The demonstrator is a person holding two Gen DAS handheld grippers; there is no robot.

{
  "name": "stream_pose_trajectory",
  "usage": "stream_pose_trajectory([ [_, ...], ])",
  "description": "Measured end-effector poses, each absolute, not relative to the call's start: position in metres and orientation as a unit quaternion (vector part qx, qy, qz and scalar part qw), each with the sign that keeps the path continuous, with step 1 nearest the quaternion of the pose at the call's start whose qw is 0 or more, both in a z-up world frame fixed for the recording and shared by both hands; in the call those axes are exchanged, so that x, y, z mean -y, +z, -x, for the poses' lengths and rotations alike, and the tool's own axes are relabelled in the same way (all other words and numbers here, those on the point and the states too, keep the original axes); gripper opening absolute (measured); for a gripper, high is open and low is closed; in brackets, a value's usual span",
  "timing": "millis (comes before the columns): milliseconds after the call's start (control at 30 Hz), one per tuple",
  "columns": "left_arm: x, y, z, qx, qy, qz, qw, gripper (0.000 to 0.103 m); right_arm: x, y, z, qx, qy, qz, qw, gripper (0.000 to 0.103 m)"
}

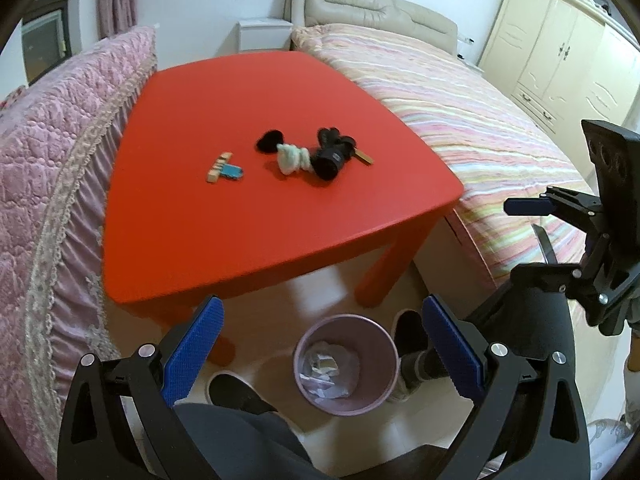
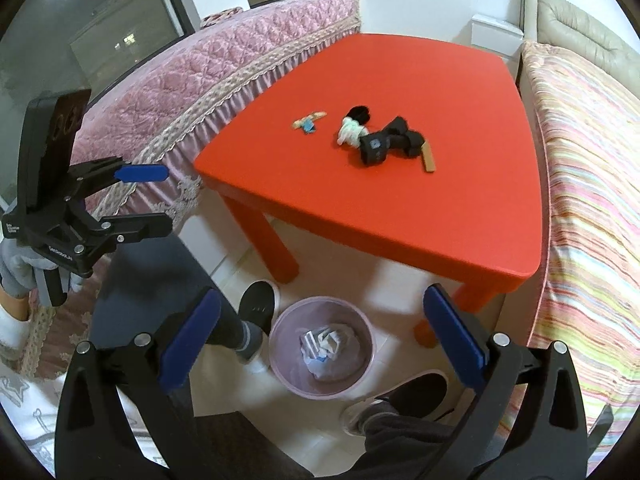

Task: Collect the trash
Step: 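Move both open grippers back over the table toward the remaining items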

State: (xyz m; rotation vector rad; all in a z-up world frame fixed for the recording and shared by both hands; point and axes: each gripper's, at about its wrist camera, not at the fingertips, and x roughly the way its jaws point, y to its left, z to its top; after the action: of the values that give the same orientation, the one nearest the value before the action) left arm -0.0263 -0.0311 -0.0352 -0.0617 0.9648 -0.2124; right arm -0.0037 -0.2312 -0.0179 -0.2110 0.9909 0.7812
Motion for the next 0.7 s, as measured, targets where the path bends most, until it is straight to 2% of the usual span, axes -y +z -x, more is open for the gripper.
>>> stream_pose_trajectory([
  [700, -0.020, -0.030, -0.081, -0.478, -0.061, 0.005, 0.876, 0.095, 0.202, -0.017, -0.133, -0.493, 0.299, 0.154, 0.802, 0.100],
])
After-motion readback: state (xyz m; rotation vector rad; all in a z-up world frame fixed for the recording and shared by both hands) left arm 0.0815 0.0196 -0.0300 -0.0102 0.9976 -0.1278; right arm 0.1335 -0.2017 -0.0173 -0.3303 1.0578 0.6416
